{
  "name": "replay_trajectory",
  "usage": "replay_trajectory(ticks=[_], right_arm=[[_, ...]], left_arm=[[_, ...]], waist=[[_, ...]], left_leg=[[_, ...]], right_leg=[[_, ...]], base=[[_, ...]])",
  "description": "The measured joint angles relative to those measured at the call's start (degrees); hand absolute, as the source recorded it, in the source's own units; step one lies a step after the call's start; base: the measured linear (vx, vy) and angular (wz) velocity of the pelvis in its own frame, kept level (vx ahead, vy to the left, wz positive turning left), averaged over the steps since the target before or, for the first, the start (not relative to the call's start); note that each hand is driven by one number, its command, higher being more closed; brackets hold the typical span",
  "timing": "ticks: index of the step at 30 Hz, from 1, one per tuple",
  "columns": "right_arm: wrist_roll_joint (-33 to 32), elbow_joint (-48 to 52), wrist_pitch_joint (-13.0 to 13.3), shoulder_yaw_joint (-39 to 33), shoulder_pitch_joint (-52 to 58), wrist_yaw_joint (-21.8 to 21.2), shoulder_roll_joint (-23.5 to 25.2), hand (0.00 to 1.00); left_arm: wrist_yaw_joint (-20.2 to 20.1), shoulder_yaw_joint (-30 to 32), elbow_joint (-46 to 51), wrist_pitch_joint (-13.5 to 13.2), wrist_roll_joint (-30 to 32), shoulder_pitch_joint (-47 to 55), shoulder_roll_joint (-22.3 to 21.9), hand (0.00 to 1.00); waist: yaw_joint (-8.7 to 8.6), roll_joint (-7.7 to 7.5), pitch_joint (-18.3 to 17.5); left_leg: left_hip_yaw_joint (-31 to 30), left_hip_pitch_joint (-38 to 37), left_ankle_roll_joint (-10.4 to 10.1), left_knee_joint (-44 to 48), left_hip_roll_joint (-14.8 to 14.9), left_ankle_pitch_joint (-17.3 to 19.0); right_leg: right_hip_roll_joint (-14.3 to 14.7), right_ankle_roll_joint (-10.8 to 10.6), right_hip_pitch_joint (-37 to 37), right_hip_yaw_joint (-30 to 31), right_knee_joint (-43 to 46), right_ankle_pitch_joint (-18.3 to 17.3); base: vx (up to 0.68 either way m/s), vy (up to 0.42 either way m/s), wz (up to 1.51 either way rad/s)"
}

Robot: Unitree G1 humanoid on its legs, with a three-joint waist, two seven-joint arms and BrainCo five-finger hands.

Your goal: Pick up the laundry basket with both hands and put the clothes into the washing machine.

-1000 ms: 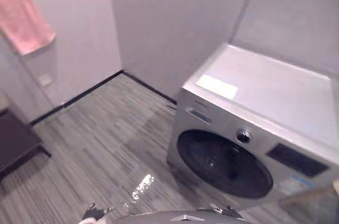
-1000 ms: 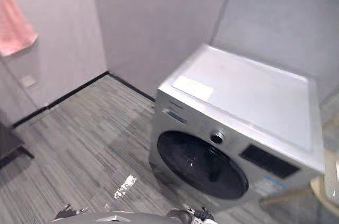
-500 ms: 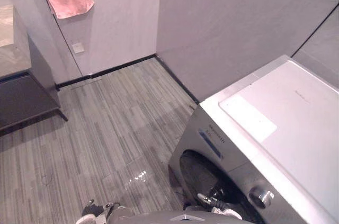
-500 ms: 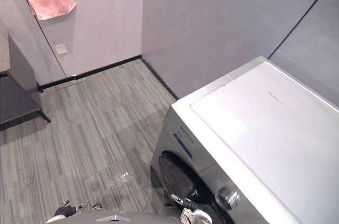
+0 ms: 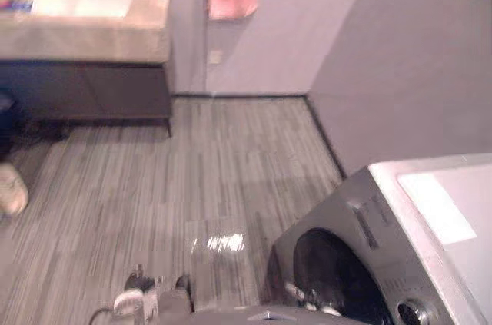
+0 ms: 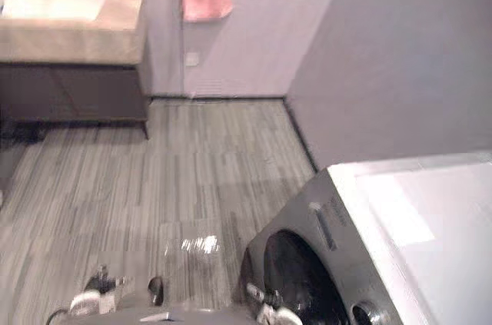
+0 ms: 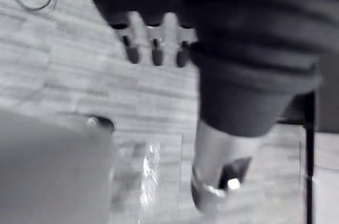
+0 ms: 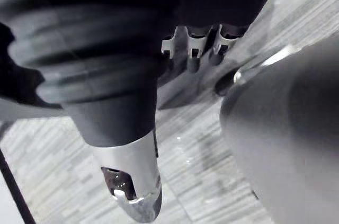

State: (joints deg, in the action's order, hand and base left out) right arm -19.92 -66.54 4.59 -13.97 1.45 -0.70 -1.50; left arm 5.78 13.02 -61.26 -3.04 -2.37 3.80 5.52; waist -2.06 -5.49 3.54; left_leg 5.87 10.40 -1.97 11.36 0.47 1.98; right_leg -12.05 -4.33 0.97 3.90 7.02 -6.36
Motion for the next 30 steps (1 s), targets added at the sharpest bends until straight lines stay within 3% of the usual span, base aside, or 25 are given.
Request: replay_trajectory(ticks=[1,2,3,4,5,6,7,8,9,11,12,13,14,16,17,20,23,27,28,29,30], right_arm=[[0.26,0.53,0.21,-0.45,-0.16,-0.1,-0.08,0.0],[0.63,1.06,0.25,-0.25,-0.49,-0.06,-0.5,0.0],[1.18,2.01,0.25,0.35,-0.11,-0.05,-0.57,0.0],[1.34,2.64,0.22,0.48,0.31,-0.06,-0.35,0.0],[1.4,2.83,0.25,0.36,0.78,-0.06,0.3,0.0],[1.42,2.62,0.17,0.23,1.64,-0.04,1.07,0.0],[1.38,2.59,0.16,0.2,2.12,-0.06,1.26,0.0],[1.77,2.61,0.2,-0.85,2.79,-0.12,1.95,0.0],[2.19,2.89,0.25,-0.86,2.46,-0.13,0.75,0.0],[2.41,2.61,0.21,-1.34,2.98,-0.1,0.88,0.0],[2.31,2.5,0.21,-2.03,3.69,-0.13,0.96,0.0],[2.2,2.96,0.23,-3.13,3.18,-0.24,0.9,0.0],[2.25,4.54,0.36,-3.14,3.13,-0.41,1.07,0.0],[2.29,4.8,0.34,-2.98,3.19,-0.4,1.47,0.0],[2.27,4.77,0.38,-3.05,3.24,-0.38,1.6,0.0],[2.01,4.73,0.81,-3.23,3.48,-0.42,1.66,0.0],[1.82,4.32,0.76,-3.48,3.35,-0.41,1.65,0.0],[1.91,2.8,0.54,-2.73,2.27,-0.41,1.31,0.0],[1.93,2.54,0.33,-1.93,2.06,-0.45,1.02,0.0],[1.97,2.54,0.21,-1.73,1.91,-0.48,0.48,0.0],[2.22,2.36,-0.18,-0.1,2.1,-2.12,-0.77,0.0]], left_arm=[[0.05,1.61,-0.56,-0.01,0.15,0.15,-0.21,0.0],[0.03,4.54,-0.91,0.22,0.59,0.87,-0.5,0.0],[0.04,6.43,-1.26,0.8,1.59,2.58,-0.8,0.0],[0.04,7.13,-1.42,0.96,1.64,3.8,-1.02,0.0],[-0.01,7.3,-1.69,1.18,1.63,5.32,-0.85,0.0],[-0.16,7.39,-1.78,1.27,1.91,6.04,-0.22,0.0],[-0.21,7.71,-2.02,1.39,2.13,5.97,0.07,0.0],[-0.38,9.32,-2.31,1.54,2.22,5.36,0.12,0.0],[-0.29,9.35,-2.51,1.77,2.15,6.07,-0.61,0.0],[-0.36,9.15,-2.7,1.82,1.94,6.44,-0.2,0.0],[-0.32,9.07,-2.72,1.79,1.9,6.13,-0.14,0.0],[-0.32,9.16,-2.6,1.82,1.9,5.03,-0.28,0.0],[-0.39,8.98,-2.52,1.82,1.99,4.54,-0.35,0.0],[-0.72,8.68,-2.15,1.79,1.43,3.25,0.46,0.0],[-0.83,8.31,-2.16,1.75,1.31,3.45,0.6,0.0],[-1.0,8.2,-2.51,1.82,1.43,3.82,0.38,0.0],[-1.05,8.24,-2.98,1.81,1.43,3.94,0.44,0.0],[-1.11,8.42,-2.96,1.82,1.55,4.36,0.47,0.0],[-1.15,8.48,-3.03,1.85,1.55,4.54,0.56,0.0],[-1.17,8.45,-3.06,1.87,1.54,4.63,0.06,0.0],[-1.2,8.17,-3.07,1.88,1.54,5.27,-0.93,0.0]], waist=[[-0.04,0.63,0.31],[1.48,1.56,0.7],[2.09,2.7,0.72],[1.94,2.63,-0.05],[1.72,1.88,-0.78],[2.08,0.21,-1.16],[2.01,-0.44,-1.25],[2.22,-2.5,-1.67],[2.51,-0.57,-0.91],[2.18,-1.91,-0.57],[2.13,-0.99,-0.38],[2.16,-1.61,0.61],[1.75,0.29,1.63],[2.41,-0.51,2.03],[2.83,-0.99,2.3],[2.86,-0.98,2.3],[2.28,-0.93,2.3],[1.65,-1.1,2.19],[1.35,-1.28,1.76],[1.11,-0.84,1.16],[0.8,1.08,-0.41]], left_leg=[[0.93,-0.67,0.8,-1.39,0.38,-0.87],[2.48,-2.46,1.02,-2.89,1.62,-0.66],[3.84,-3.99,0.92,-4.25,2.9,-0.73],[4.12,-4.37,0.9,-4.92,3.15,-0.74],[4.45,-5.57,0.65,-6.99,3.13,-0.9],[5.31,-6.91,0.05,-10.24,1.99,-1.3],[5.55,-7.65,-0.19,-12.05,0.94,-1.5],[7.36,-7.33,2.34,-6.36,0.12,-0.86],[8.16,-8.9,2.29,-3.26,0.43,2.58],[7.15,-10.71,2.37,-4.99,-0.95,4.0],[6.33,-10.8,2.48,-4.82,-1.12,3.92],[4.65,-10.07,2.62,-2.11,0.61,4.13],[1.97,-9.51,2.36,0.13,2.69,5.08],[-0.82,-9.62,2.41,-0.52,4.95,5.11],[-1.77,-9.5,2.43,-0.58,5.73,5.1],[-2.93,-9.7,2.39,-0.84,5.8,5.12],[-3.06,-10.79,2.09,-2.62,5.74,5.3],[-3.76,-12.18,-1.1,-2.62,5.98,7.15],[-4.36,-12.58,-3.13,-2.58,6.24,7.63],[-4.81,-12.72,-3.9,-2.68,7.31,7.79],[-5.69,-12.77,-4.98,-2.77,9.91,8.27]], right_leg=[[0.26,-0.85,0.04,-0.64,-0.21,2.31],[1.21,-0.75,-0.28,-1.25,-0.89,6.01],[2.41,-0.34,-0.97,-1.48,-1.69,7.72],[2.99,-0.37,-1.15,-1.64,-1.64,7.68],[4.09,-0.15,-1.44,-2.57,-0.9,5.57],[4.51,0.7,-1.32,-3.75,0.01,0.57],[3.79,-1.68,-0.58,-3.3,-0.12,-0.77],[1.97,-0.79,1.3,-3.72,1.95,-1.74],[2.78,-1.18,1.2,-3.87,4.11,-2.28],[0.84,-0.94,1.04,-5.17,7.3,-2.8],[0.91,-2.5,1.62,-5.75,10.5,-1.57],[1.75,-2.05,5.03,-6.92,19.74,0.81],[3.24,-0.85,7.63,-7.55,26.96,5.85],[5.03,-0.61,11.32,-8.07,33.76,10.77],[5.13,-0.76,12.78,-8.45,35.66,8.32],[3.48,-0.79,12.75,-9.62,28.33,4.65],[3.0,-0.93,10.6,-10.56,13.83,4.53],[3.41,0.12,6.3,-10.93,3.54,5.09],[4.01,-1.41,5.08,-10.98,2.5,6.39],[5.05,-1.41,5.25,-11.62,3.12,5.95],[7.57,-0.27,5.88,-12.68,3.36,4.4]], base=[[-0.03,0.137,-0.23],[-0.18,0.062,-0.82],[-0.17,0.016,-0.9],[-0.16,-0.027,-0.58],[-0.06,-0.07,-0.22],[-0.05,-0.083,-0.11],[-0.01,-0.029,-0.09],[0.07,0.016,-0.15],[0.1,0.07,-0.15],[0.01,0.061,0.19],[-0.03,-0.011,0.46],[-0.03,-0.014,0.67],[-0.04,-0.014,0.8],[-0.03,-0.014,0.87],[-0.01,-0.048,0.71],[0.04,-0.065,0.36],[0.13,-0.141,0.03],[0.18,-0.282,0.06],[0.25,-0.4,0.22],[0.28,-0.372,0.21],[0.33,-0.287,0.03]])
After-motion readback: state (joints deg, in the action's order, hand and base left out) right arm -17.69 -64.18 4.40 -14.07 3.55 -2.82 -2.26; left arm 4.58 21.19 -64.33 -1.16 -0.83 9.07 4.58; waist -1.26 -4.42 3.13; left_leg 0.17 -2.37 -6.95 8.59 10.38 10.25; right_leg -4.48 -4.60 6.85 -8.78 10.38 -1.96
